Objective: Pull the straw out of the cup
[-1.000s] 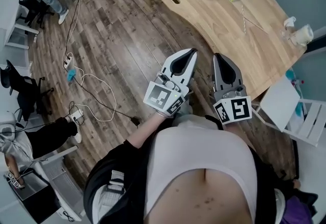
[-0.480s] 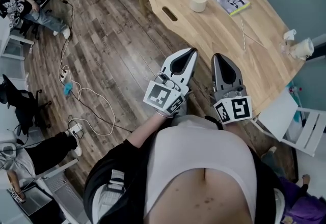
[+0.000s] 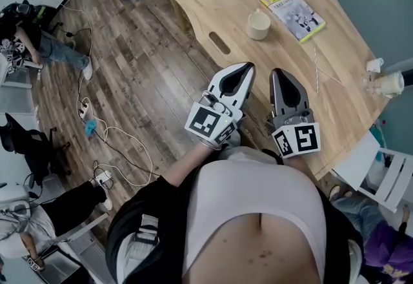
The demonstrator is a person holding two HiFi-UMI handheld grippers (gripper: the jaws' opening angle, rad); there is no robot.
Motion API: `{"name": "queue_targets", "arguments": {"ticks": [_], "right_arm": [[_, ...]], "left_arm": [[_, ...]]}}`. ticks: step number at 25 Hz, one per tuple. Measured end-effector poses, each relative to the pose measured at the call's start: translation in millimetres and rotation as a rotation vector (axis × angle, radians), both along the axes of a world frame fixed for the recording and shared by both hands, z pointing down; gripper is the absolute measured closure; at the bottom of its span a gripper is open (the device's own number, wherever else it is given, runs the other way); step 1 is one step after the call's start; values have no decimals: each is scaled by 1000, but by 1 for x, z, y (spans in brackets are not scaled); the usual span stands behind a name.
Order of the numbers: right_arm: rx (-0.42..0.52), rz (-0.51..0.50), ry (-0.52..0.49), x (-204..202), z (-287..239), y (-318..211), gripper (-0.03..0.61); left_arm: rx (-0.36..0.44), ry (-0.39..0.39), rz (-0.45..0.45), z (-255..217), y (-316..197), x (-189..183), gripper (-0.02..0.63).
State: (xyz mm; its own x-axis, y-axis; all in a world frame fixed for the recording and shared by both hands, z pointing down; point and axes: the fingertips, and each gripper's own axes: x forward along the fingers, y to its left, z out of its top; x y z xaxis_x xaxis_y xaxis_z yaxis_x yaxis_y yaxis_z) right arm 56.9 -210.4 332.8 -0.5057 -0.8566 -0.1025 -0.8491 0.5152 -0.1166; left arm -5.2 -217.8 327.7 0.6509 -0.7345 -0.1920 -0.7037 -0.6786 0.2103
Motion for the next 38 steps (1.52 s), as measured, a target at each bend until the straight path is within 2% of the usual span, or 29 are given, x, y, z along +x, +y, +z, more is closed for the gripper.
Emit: {"name": "queue_targets", "arguments": {"ticks": [7,13,25,30,34,35,37,38], "right_arm": [[3,16,17,-19,0,-56,548],[-12,56,6,-22,3,-85,548],[-33,51,-7,-18,4,-108,548],[-44,36,-5,-14,6,-116,548],[-57,35,5,-9,13,-122,548],[-61,36,5,-7,15,-123,548],[-72,39,2,-4,21,-125,548],[-78,40,2,-2,23,-126,548]], "left_arm": [[-6,-4,23,-1,-58,-15,601],[-16,-7,51,1,-88,-21,601],[-40,-14,47,7,-112,-19,601],[-88,-7,43,17,-125,-15,600],[-121,-30,30,34,-139,-12,597],[-129,-36,28,39,-144,-11,588],[-153,-44,27,49,-154,-9,488],[-164,-48,26,54,-159,-8,464]]}}
